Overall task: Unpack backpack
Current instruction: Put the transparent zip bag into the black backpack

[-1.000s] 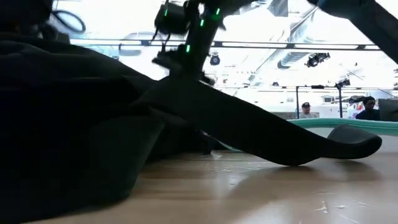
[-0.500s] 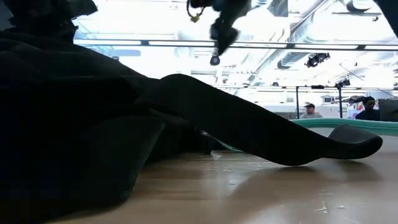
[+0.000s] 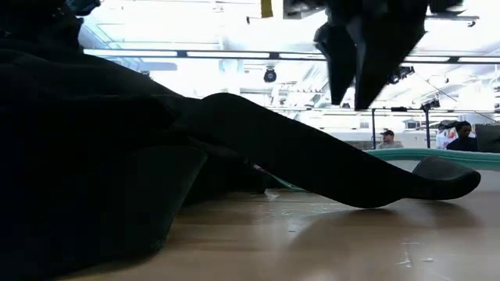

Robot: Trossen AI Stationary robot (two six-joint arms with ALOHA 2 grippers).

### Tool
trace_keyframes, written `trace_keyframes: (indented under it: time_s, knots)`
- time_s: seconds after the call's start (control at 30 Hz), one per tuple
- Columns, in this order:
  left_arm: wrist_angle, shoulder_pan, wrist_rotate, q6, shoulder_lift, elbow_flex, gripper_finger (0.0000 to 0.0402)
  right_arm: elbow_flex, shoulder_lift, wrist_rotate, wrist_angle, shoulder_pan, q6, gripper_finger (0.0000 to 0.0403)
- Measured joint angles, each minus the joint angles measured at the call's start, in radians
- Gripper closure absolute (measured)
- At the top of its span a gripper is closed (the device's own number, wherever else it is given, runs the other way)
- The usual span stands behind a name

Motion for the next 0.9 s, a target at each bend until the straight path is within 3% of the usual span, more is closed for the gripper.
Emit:
trace_keyframes:
  time_s: [0.13,0.37,0.7,0.9]
  knots:
    - [0.001,-0.018,0.048,0.029,0.000,0.000,0.0401,-0.070,-0.001,0.099,0.065,0.026,0.139,0.0104]
    - [0.001,-0.024,0.078,0.064,0.000,0.000,0.0402,-0.161,-0.001,0.088,0.361,0.055,0.084,0.0105]
    - [0.001,-0.023,0.064,0.083,0.000,0.000,0.0402,-0.167,0.001,0.087,0.390,0.014,-0.047,0.0105]
    - [0.002,-0.023,0.012,0.091,0.000,-0.003,0.0402,-0.166,0.003,0.070,0.355,-0.003,-0.010,0.0105]
